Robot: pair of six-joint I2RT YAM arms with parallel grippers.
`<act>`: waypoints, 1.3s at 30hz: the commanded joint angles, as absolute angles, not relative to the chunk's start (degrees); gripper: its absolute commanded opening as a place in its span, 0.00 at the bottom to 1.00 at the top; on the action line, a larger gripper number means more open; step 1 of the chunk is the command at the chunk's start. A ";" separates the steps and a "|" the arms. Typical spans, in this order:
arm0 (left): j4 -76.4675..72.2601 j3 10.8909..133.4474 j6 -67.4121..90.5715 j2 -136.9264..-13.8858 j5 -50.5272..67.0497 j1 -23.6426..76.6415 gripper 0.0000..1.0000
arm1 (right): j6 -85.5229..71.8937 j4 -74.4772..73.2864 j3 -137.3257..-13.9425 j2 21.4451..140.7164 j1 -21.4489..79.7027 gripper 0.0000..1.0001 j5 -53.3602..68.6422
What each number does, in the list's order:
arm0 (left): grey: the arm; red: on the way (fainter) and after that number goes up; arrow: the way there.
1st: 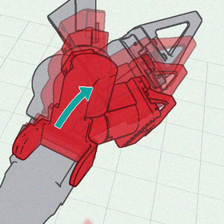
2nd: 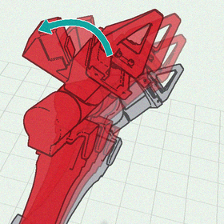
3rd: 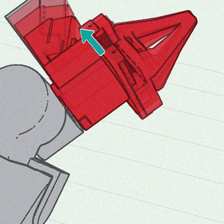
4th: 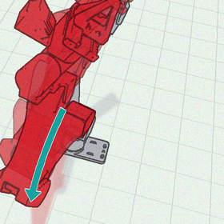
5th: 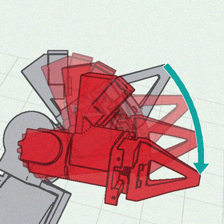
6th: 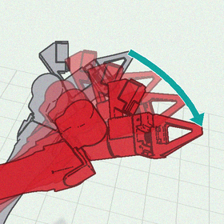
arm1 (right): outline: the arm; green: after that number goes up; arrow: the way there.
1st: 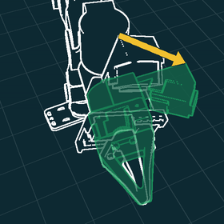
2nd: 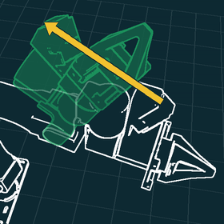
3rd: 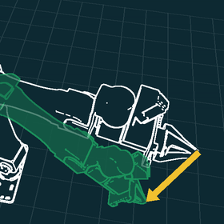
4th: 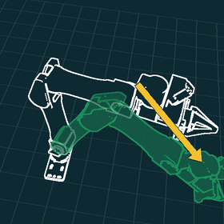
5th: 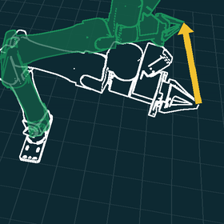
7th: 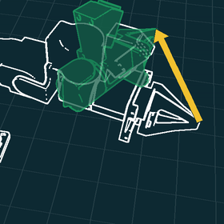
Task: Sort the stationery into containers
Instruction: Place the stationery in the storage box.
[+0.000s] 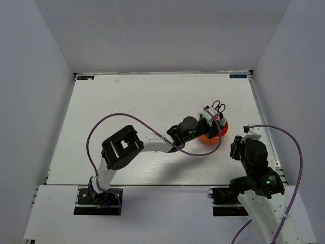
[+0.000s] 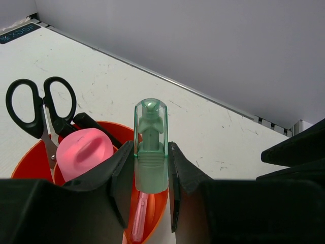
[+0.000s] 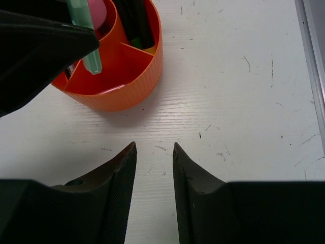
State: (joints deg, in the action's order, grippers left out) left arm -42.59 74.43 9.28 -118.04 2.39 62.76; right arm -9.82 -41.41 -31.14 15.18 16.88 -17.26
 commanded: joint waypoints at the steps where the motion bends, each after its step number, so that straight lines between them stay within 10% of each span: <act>1: -44.56 76.55 9.40 -118.91 1.49 63.02 0.00 | -9.49 -38.58 -31.02 14.33 16.79 0.38 -18.72; 36: -40.08 77.17 5.27 -121.29 -1.76 63.02 0.00 | -9.40 -38.67 -30.67 13.45 16.96 0.38 -18.02; 39: -40.17 76.91 5.54 -121.11 -2.28 62.93 0.19 | -9.23 -38.58 -30.76 13.54 16.87 0.38 -18.02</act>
State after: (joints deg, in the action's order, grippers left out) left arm -40.07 75.92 5.82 -121.64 -0.43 62.87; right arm -9.82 -40.51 -30.96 14.06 16.88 -17.87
